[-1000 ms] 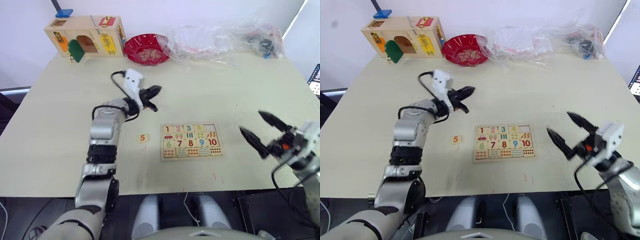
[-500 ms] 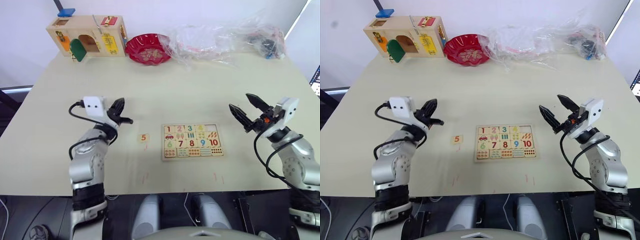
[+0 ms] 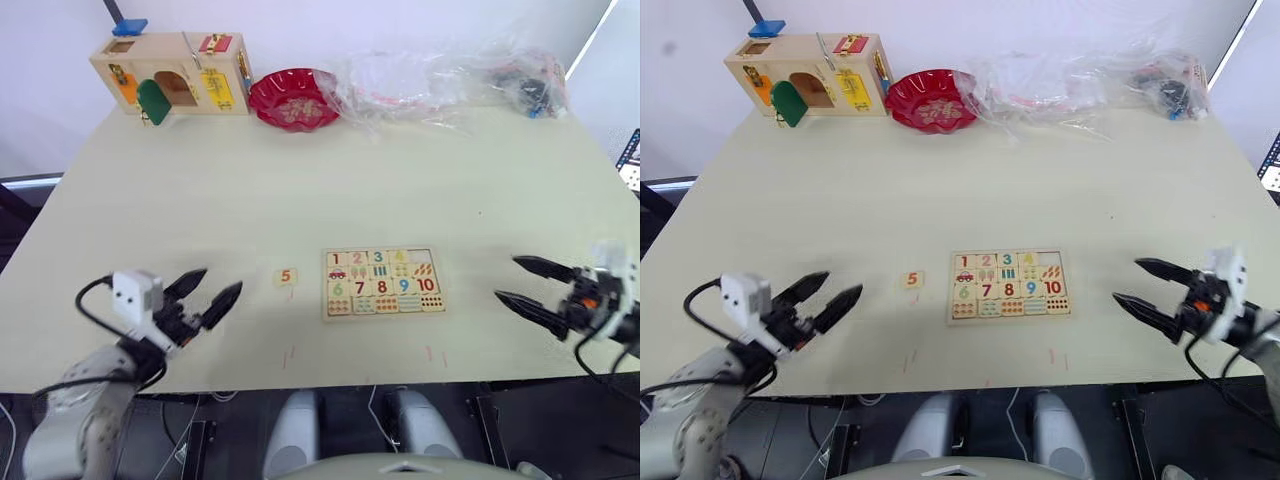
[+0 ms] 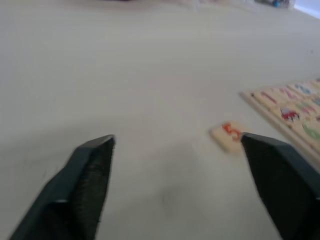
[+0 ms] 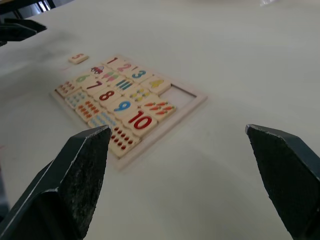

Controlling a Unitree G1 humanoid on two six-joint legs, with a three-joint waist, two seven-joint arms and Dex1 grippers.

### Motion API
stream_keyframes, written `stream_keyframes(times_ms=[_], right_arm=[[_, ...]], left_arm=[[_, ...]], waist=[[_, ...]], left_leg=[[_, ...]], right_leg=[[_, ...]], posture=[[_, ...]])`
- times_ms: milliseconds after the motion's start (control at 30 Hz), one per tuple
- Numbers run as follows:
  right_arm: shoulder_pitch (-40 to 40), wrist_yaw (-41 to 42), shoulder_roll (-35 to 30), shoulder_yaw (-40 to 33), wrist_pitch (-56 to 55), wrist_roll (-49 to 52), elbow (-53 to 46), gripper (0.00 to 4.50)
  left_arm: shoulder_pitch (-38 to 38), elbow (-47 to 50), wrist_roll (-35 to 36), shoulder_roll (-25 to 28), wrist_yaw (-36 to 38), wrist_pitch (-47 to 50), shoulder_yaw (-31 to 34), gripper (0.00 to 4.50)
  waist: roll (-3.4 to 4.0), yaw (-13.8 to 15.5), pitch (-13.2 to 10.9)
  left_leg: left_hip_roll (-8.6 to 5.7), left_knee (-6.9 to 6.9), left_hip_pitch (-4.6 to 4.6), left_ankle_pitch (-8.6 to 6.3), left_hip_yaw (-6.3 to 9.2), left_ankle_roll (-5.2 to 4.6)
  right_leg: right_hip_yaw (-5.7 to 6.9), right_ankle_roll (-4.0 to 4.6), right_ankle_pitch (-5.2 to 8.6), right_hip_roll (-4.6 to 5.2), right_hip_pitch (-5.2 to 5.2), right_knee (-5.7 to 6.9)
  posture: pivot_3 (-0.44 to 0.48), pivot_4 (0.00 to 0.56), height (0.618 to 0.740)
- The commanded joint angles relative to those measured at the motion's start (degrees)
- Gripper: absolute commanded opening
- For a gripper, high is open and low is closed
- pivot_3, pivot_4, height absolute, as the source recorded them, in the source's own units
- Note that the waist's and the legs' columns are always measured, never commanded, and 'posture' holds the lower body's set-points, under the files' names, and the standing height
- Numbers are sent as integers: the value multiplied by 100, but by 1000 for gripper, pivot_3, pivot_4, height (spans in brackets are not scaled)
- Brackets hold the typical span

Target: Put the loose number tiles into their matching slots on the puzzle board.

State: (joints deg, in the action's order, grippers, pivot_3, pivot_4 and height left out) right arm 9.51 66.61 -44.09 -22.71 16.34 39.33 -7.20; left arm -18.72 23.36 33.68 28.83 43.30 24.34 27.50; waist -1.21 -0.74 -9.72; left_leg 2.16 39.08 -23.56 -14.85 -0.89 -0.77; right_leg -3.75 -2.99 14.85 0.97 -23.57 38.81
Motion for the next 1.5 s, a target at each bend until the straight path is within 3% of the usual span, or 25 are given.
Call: stream_keyframes(times_ms=[33, 267, 433, 500, 633, 833, 1133, 1333, 1500], right_arm=[[354, 137, -142, -477, 22, 119, -279, 4500], [1101, 267, -217, -1007, -11, 31, -399, 4500], [1053, 285, -129, -1050, -164, 22, -423, 4500], [929, 254, -64, -1025, -115, 187, -577, 4500], [697, 413, -126, -792, 39, 432, -1038, 4500], [195, 966, -212, -457, -301, 422, -1248, 4500], [133, 907, -95, -396, -261, 531, -1580, 4500], [315, 746, 31, -385, -311, 454, -1742, 4500], [414, 624, 89, -351, -343, 425, -1846, 4500]], left_arm=[[-273, -30, 167, 219, 468, -334, 341, 4474], [-612, -438, 107, 520, 1032, -619, 449, 4474], [-373, -708, -26, 811, 1328, -738, 266, 4474], [-107, -869, -42, 987, 1476, -746, 146, 4474], [700, -1443, -235, 1691, 2450, -956, -495, 4474], [2397, -2657, -728, 2255, 3744, -1386, -1702, 4474], [4689, -4752, -2067, 2004, 4338, -2276, -3171, 4474], [5182, -5184, -2369, 1847, 4559, -2453, -3541, 4474], [5273, -5027, -2557, 1663, 4250, -2363, -3634, 4474]], waist=[[-1, 1, 1], [-2, -1, 2], [-2, 1, 3], [-2, 5, 3], [-2, 6, 4], [-1, 26, 4], [-3, 14, 3], [-3, -4, 3], [-3, 13, 3]], left_leg=[[-1, 0, 1, 0, 0, 0], [-1, -1, 2, -1, -9, 0], [-1, -1, 4, -1, -9, -1], [-1, -1, 3, -1, -10, 0], [-2, -1, 4, -1, -10, 0], [-3, -1, 2, -1, -8, -1], [-7, 3, -8, -1, -4, -1], [-6, 3, -10, -1, -3, -1], [-6, 5, -9, -1, -2, -1]], right_leg=[[0, 1, 1, -1, 0, 1], [-5, 7, 6, -4, 0, -7], [-6, 17, 12, -6, 0, -6], [-6, 16, 11, -5, 0, -6], [-5, 3, 4, -7, 0, -5], [-2, 0, 1, -8, -1, -7], [0, -3, -1, -10, -4, -6], [-1, -2, -1, -10, -6, -4], [0, -3, -1, -10, -6, -1]], posture=[[0, 150, 740], [0, 150, 740], [0, 150, 740], [0, 150, 740], [0, 150, 740], [0, 150, 740], [0, 150, 740], [0, 150, 740], [0, 150, 740]])
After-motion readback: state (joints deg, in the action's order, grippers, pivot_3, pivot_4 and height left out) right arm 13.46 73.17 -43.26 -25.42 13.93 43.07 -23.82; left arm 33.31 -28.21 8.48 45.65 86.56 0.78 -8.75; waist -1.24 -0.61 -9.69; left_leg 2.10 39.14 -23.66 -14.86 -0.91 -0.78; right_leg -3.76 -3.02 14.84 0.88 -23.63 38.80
